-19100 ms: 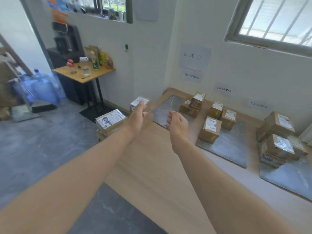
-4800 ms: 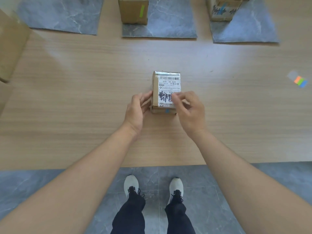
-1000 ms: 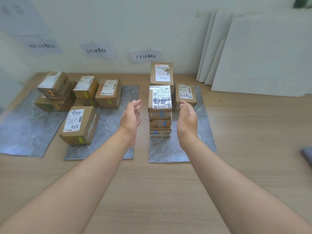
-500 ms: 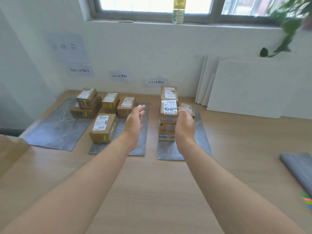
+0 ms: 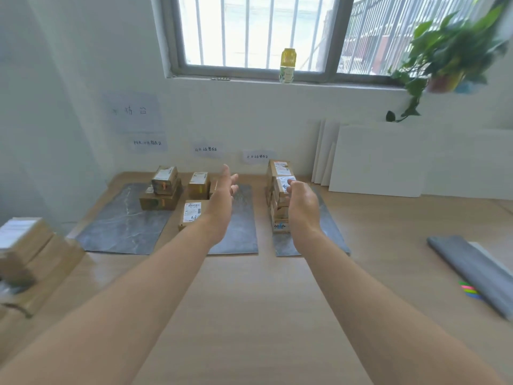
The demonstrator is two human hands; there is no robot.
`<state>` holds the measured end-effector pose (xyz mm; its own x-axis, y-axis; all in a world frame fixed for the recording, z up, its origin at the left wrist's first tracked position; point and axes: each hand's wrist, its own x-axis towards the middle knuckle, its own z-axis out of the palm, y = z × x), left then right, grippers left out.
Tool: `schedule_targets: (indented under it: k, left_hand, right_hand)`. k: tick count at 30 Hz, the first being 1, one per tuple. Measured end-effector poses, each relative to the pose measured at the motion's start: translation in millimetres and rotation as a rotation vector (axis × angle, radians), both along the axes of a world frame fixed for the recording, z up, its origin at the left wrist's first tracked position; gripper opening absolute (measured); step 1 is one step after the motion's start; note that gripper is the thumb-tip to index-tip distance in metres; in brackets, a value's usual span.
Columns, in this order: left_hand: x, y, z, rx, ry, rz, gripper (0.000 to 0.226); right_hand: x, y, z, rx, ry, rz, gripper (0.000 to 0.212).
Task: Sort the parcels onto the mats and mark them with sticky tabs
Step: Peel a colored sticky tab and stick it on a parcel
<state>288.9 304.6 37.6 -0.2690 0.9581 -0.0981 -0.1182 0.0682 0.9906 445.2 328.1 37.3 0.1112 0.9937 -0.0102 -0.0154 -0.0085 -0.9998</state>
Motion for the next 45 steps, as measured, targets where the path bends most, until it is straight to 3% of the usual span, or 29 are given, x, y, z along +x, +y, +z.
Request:
schedule_targets:
  k: [6, 12, 15, 21, 26, 35, 45]
  left_hand:
    - [-8, -32, 29, 0.002, 0.02, -0.031, 0.079]
    - [-6, -59, 39, 0.016, 0.01, 0.005, 0.082]
    - [-6, -70, 44, 0.026, 0.019, 0.039, 0.082]
    - [-31, -106, 41, 0.005, 0.01, 0.108, 0.08]
    - [-83, -157, 30, 0.009, 0.019, 0.24, 0.084]
    - [-222, -276, 9, -0.071, -0.026, 0.514, 0.081]
    - [-373, -369, -37, -0.182, -0.051, 0.582, 0.076]
  right_hand:
    - [-9, -35, 30, 0.042, 0.014, 0.041, 0.065]
    - [-6, -51, 38, 0.027, 0.004, 0.072, 0.061]
    - [-6, -57, 42, 0.038, -0.017, 0.112, 0.045]
    - [-40, -72, 36, 0.064, -0.028, 0.232, 0.037]
    - [-101, -94, 25, 0.067, -0.028, 0.402, 0.022]
    - [-255, -177, -15, 0.031, -0.061, 0.645, 0.031]
    - [-407, -261, -65, -0.121, -0.066, 0.668, 0.023]
